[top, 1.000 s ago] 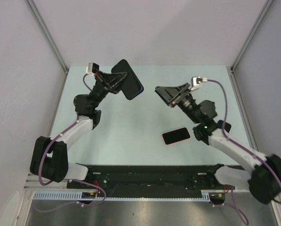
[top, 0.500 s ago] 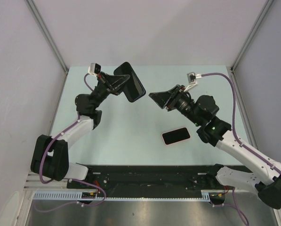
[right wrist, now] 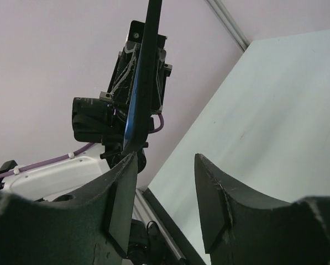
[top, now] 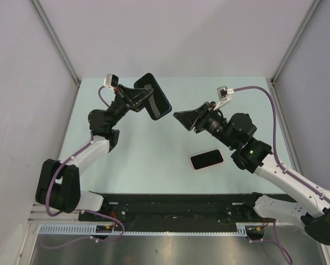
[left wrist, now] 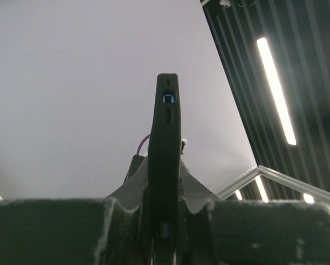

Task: Take the phone out of the phone case
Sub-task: Remove the phone case from the phone.

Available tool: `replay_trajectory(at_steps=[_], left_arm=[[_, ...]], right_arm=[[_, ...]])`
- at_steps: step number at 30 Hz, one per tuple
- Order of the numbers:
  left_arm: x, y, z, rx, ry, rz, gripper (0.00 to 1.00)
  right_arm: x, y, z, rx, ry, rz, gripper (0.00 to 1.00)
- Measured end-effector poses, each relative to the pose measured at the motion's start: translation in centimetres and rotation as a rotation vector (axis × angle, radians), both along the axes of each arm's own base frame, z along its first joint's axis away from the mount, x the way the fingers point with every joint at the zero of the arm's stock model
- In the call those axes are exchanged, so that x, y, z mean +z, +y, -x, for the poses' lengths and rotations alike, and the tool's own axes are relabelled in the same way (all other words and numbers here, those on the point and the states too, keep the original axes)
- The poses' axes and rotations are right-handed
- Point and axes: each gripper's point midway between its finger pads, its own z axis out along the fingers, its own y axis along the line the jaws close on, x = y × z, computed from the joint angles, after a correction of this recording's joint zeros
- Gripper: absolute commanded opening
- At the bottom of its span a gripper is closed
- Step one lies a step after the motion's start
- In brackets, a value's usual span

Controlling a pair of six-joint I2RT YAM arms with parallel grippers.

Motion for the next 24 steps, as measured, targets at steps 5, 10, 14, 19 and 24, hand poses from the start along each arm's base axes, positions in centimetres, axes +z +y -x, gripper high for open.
replay_trajectory(at_steps=[5, 10, 14, 19, 24], left_arm=[[0.1, 0.0, 0.2, -0.002, -0.004, 0.000, 0.00], [0.2, -0.2, 0.4, -0.003, -0.010, -0.003, 0.00], [0.2, -0.3, 0.4, -0.005, -0.011, -0.004, 0.00], [0.2, -0.4, 0.5, -0.008, -0.014, -0.005, 0.00], [0.3, -0.4, 0.7, -0.006, -0.018, -0.007, 0.00]], right_arm=[[0.8, 0.1, 0.2, 0.006, -0.017, -0.018, 0.50], [1.5, 0.2, 0.2, 0.006, -0.034, -0.038, 0.50], [2.2, 0.3, 0.0, 0.003, -0.045, -0.050, 0.50], [2.7, 0.5, -0.5, -0.010, -0.055, -0.062, 0.50], [2.0, 0.8, -1.2, -0.027, -0.037, -0.049, 0.50]])
